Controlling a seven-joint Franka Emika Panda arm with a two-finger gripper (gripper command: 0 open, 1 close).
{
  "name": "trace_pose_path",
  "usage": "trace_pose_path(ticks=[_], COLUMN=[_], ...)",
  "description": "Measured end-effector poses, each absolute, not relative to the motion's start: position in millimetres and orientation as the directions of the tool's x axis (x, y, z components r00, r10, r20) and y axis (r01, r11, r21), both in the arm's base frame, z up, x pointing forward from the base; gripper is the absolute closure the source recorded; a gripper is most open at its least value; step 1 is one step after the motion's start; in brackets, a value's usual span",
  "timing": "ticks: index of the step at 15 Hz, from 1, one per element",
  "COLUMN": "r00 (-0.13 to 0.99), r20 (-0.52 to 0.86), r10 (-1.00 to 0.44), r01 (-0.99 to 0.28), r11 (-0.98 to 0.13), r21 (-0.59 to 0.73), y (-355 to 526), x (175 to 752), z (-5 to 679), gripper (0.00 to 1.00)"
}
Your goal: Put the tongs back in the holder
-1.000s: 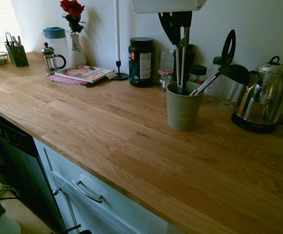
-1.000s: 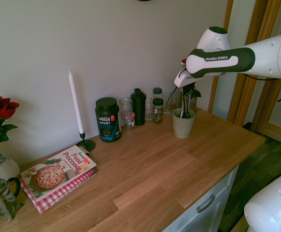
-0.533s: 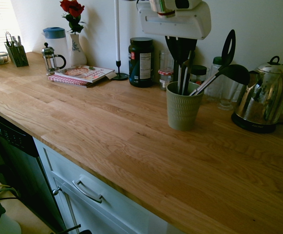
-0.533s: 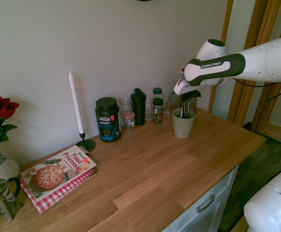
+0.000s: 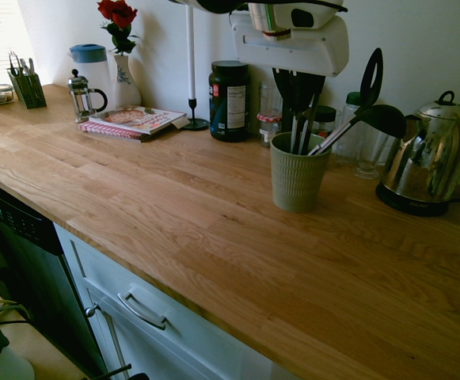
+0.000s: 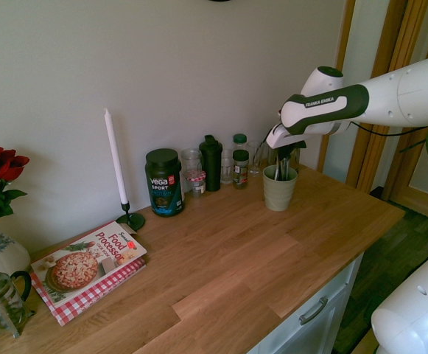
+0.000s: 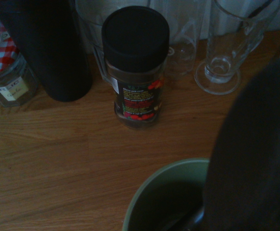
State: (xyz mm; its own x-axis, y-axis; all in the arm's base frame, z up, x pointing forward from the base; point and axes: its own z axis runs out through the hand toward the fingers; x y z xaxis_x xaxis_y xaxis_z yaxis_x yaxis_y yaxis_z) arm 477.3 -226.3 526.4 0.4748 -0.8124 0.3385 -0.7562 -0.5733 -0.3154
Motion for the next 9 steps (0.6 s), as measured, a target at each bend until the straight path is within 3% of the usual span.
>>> trace_pose_path(ticks=[6,9], r00=[0.484,0.549], r20=[0.387,0.299], r10=[-0.785,-0.780], r01=[-0.725,-0.759], r11=[-0.607,-0.616], r21=[-0.325,-0.213], y=[-195.4,-138.9], x=[465.2,454.4], z=[593.1,609.3], gripper=[0.00,0.00])
